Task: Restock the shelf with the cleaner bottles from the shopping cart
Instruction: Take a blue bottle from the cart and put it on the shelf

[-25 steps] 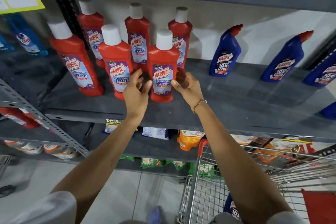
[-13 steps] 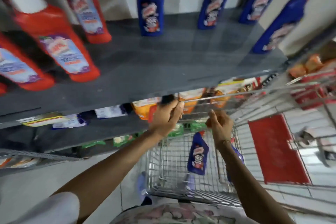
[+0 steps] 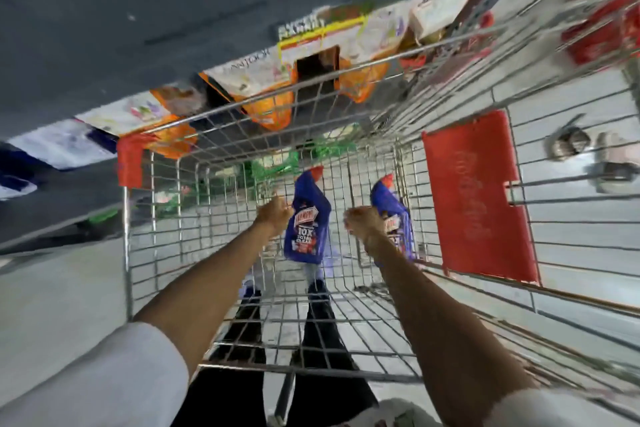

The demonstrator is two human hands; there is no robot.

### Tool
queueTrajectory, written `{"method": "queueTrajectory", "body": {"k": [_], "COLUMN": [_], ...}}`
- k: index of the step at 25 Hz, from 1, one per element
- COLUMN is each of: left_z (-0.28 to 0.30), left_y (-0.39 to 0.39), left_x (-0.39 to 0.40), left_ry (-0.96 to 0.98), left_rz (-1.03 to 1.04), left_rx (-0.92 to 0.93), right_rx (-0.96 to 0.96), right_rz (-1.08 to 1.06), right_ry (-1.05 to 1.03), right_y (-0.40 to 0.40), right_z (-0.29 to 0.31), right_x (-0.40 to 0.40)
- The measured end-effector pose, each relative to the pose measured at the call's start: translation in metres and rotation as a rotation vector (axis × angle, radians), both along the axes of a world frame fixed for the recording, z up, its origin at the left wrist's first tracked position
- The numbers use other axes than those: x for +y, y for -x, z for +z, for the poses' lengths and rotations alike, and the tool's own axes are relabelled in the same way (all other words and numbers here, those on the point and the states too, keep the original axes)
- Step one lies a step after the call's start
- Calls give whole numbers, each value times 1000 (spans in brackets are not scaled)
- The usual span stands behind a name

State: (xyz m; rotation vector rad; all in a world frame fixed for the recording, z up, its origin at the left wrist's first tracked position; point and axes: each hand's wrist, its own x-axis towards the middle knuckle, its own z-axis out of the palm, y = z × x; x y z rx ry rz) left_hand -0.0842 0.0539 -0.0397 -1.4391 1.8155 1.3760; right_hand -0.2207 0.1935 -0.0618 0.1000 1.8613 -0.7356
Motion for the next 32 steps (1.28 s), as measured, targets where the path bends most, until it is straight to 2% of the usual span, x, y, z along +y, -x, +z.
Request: {"method": "queueTrajectory", "body": {"k": [3,5,7,10,13,16,19,21,24,27,32], "left_z": [-28,-26,-23,-8,20,68,123,158,212,257,305], "left_y": [-8,-11,-12,-6,5,14,10,1,-19,-39,-73], "left_x": [12,16,17,23,27,16,2,-8,-29,-64,-132], "left_ry": [-94,-101,-147,-147,-147,-137,-96,-81,17,117,287], "left_rz": [72,85,122,186,239,301,319,347,353,339,322], "left_rx": [2,41,82,94,255,449,648,764,904,999,1096], "right_rx": [-126,-129,-162,-271,-291,-206,-163,-60,6,112,250], "right_rz": [97,130,111,-46,-32,56,161,254,288,384,421], "right_ry": [-28,-12,11,60,226,290,548,655,886,1033,1146], "right_y": [-28,-40,-38,-21,4,29,42,43,36,23,-9], "right_z": [-35,-38,-31,-14,14,59,115,161,225,271,318], "right_x": [-8,-10,-4,12,20,14,-2,-21,-52,-95,-179]}}
